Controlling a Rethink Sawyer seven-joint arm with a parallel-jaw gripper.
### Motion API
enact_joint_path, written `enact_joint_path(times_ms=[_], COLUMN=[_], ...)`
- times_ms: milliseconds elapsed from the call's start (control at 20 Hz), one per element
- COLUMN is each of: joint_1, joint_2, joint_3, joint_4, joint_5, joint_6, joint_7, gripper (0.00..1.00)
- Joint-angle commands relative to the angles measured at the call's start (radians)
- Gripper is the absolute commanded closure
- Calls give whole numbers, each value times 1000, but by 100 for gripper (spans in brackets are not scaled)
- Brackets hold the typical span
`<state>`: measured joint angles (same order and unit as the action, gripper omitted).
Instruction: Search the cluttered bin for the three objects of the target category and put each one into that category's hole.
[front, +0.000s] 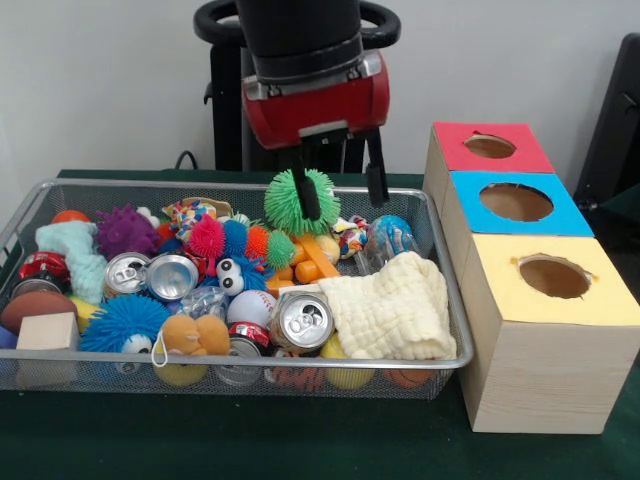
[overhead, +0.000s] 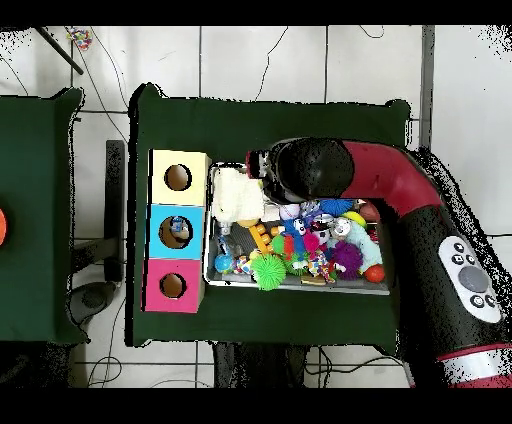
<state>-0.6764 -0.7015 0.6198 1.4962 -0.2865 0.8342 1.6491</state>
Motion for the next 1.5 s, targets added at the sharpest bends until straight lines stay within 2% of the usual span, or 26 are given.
enact_joint_path(times_ms=[50, 150, 250, 550, 700, 900, 1250, 1350, 1500], joint_1=[41, 57, 63, 18, 0, -24, -53, -62, -84], joint_2=[91, 135, 128, 78, 82, 108, 193, 207, 182], joint_3=[4, -2, -9, -20, -22, -23, -56, -58, -69], joint_4=[-234, -312, -312, -159, -137, -178, -316, -312, -209], joint_5=[-62, -76, -74, -67, -76, -83, -118, -125, -138], joint_6=[150, 158, 155, 93, 68, 52, 56, 32, -28], joint_7=[-155, -161, -143, -147, -153, -158, -137, -126, -92], gripper=[0, 0, 0, 0, 0, 0, 0, 0, 0])
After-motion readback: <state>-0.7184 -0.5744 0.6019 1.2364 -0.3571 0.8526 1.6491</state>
